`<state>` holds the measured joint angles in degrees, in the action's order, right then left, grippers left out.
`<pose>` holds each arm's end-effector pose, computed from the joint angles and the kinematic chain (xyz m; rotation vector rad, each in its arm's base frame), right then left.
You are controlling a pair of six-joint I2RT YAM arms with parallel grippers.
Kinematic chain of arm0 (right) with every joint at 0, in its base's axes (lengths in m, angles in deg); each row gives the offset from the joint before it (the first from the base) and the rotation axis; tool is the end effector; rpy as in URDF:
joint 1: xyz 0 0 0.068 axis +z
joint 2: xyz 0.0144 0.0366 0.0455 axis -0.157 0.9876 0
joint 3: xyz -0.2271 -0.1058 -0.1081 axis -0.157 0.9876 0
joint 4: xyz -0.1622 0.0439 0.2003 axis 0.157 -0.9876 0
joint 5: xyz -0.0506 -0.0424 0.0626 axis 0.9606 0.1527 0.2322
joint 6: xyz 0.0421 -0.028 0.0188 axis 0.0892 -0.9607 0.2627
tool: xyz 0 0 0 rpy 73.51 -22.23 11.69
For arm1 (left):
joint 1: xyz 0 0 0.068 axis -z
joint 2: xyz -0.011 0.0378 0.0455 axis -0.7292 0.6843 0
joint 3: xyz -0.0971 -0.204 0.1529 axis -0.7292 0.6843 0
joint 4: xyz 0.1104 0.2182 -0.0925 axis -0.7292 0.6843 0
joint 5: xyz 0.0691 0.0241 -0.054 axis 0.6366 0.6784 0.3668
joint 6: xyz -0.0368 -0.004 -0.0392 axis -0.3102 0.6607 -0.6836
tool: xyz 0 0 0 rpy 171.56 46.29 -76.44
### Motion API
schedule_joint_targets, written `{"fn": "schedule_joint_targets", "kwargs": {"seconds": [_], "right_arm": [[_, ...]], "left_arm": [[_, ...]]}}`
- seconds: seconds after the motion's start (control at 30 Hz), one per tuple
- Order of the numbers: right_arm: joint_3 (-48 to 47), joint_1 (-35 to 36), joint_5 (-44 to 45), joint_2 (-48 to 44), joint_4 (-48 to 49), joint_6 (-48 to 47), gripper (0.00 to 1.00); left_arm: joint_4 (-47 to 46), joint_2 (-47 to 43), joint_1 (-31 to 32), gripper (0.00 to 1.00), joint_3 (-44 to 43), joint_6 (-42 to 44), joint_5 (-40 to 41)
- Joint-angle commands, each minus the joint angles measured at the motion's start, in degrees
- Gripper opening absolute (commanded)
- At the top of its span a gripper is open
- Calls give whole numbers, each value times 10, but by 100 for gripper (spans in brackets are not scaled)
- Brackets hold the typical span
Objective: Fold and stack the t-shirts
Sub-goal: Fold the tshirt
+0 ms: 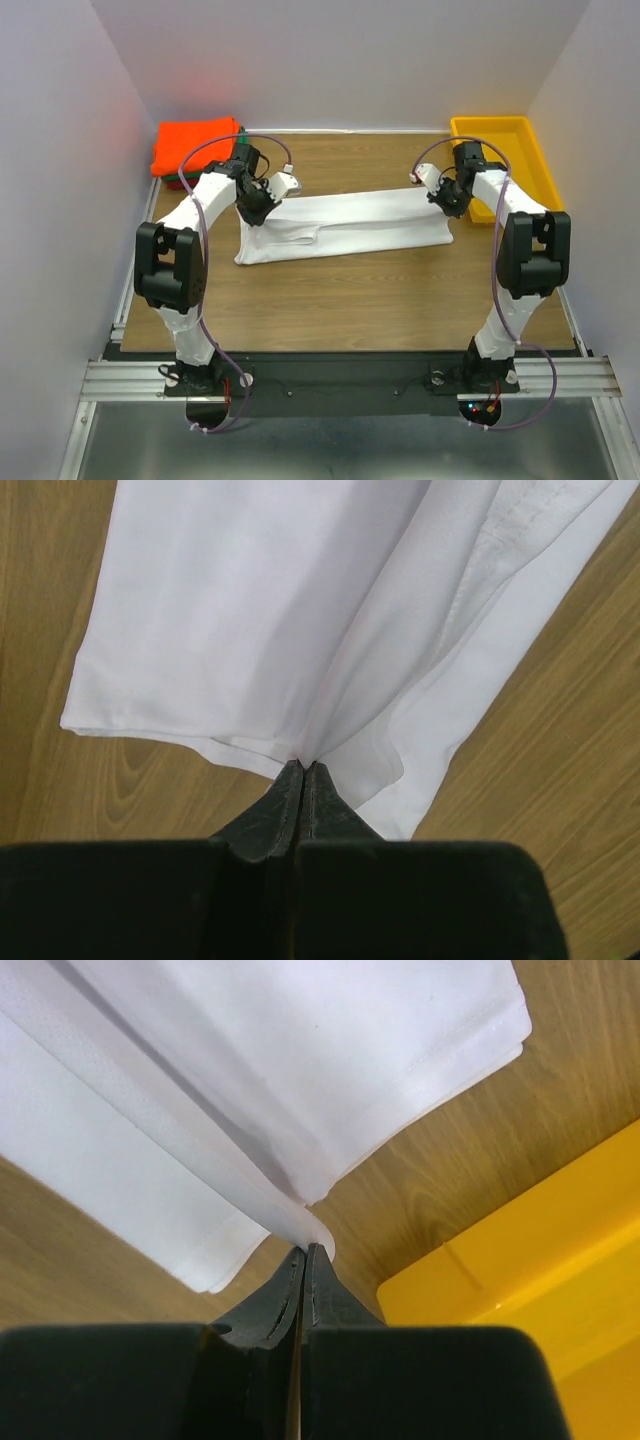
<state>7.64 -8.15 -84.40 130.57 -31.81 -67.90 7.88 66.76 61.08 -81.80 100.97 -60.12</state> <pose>0.3855 0.0121 0.2195 -1.3851 2.3182 -0.0622 0.3638 -0.1035 0.2484 1.4361 2.1348 -0.1786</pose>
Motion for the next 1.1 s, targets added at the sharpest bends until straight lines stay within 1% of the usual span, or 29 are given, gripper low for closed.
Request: {"fn": "schedule_joint_targets", "kwargs": {"seconds": [0.0,0.17,0.53,0.57,0.6,0.63,0.67,0.7,0.73,0.77,0.8,0.9,0.93,0.97,1.03,1.07], "right_arm": [[-39,3,0,22,7,-1,1],[-69,4,0,49,10,6,1],[-82,4,1,70,13,6,1],[-82,3,1,72,14,7,1],[-82,3,3,73,16,8,5],[-84,4,6,74,18,12,11],[-88,4,9,79,20,21,23],[-92,3,9,80,21,28,29],[-96,4,12,80,21,36,36],[-102,4,14,77,21,49,45],[-104,4,18,73,24,56,46],[-106,4,12,45,24,92,48],[-104,3,8,36,24,100,49],[-97,4,3,18,23,120,52],[-85,3,-17,1,22,139,52],[-76,3,-24,-8,22,159,52]], "left_arm": [[6,16,-2,0,-29,12,-18],[-3,30,-5,0,-26,10,-17],[-9,40,-13,0,-13,12,-13],[-10,39,-13,0,-12,11,-13],[-13,39,-14,0,-10,10,-12],[-13,38,-14,0,-9,8,-11],[-17,38,-16,2,-8,3,-9],[-18,39,-18,5,-8,1,-9],[-18,38,-20,16,-7,-2,-10],[-19,36,-23,24,-8,-6,-12],[-21,34,-27,28,-9,-10,-14],[-23,12,-49,46,-14,-38,-36],[-27,4,-56,50,-14,-45,-42],[-33,-13,-70,51,-10,-50,-55],[-41,-32,-85,53,-3,-68,-68],[-47,-49,-98,57,4,-83,-85]]}}
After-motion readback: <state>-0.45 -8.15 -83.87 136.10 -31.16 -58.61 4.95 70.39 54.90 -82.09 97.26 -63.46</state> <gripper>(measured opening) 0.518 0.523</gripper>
